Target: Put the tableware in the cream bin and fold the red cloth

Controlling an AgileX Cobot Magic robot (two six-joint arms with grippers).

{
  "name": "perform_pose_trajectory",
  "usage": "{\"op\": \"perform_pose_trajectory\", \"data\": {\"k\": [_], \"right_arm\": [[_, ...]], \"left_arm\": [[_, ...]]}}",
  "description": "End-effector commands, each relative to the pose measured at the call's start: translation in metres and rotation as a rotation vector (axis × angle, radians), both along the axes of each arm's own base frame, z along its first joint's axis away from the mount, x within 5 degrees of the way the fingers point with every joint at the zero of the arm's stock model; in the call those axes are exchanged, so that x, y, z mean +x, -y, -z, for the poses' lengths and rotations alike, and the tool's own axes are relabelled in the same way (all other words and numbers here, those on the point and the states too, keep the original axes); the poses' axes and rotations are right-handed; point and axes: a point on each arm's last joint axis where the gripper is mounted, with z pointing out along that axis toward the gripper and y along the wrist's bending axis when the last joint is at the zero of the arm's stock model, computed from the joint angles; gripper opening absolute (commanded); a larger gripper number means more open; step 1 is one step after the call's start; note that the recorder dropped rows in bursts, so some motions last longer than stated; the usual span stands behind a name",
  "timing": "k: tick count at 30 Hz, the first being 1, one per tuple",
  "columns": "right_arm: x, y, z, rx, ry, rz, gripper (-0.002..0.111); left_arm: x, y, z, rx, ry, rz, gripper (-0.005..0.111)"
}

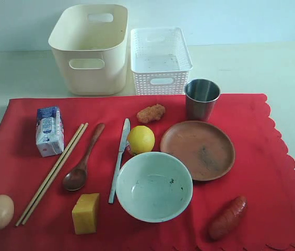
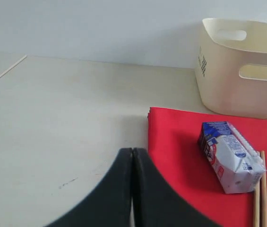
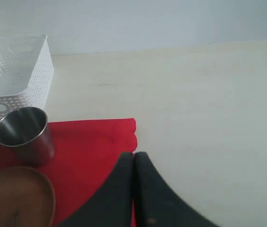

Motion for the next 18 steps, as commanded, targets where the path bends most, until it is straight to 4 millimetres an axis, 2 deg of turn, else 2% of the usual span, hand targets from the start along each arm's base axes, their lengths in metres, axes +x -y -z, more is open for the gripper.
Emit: {"op": "perform_pose_trajectory", "data": {"k": [1,9,18], "right_arm": [[0.001,-0.001,0.008,0.023,-0.107,0.002,0.000],[0.007,-0.006,0.023,0.079,-0.251,-0.025,0.000],[0.018,-0.023,0.038,0.144,-0.364,-0.218,0.000]], "left_arm": [[0.000,0.000,0.000,-0.001,0.004,0.005,0.000],[0.000,0.000,0.000,-0.001,0.004,0.005,0.000],[0.000,0.000,0.000,-0.001,0.004,0.005,0.000]]}}
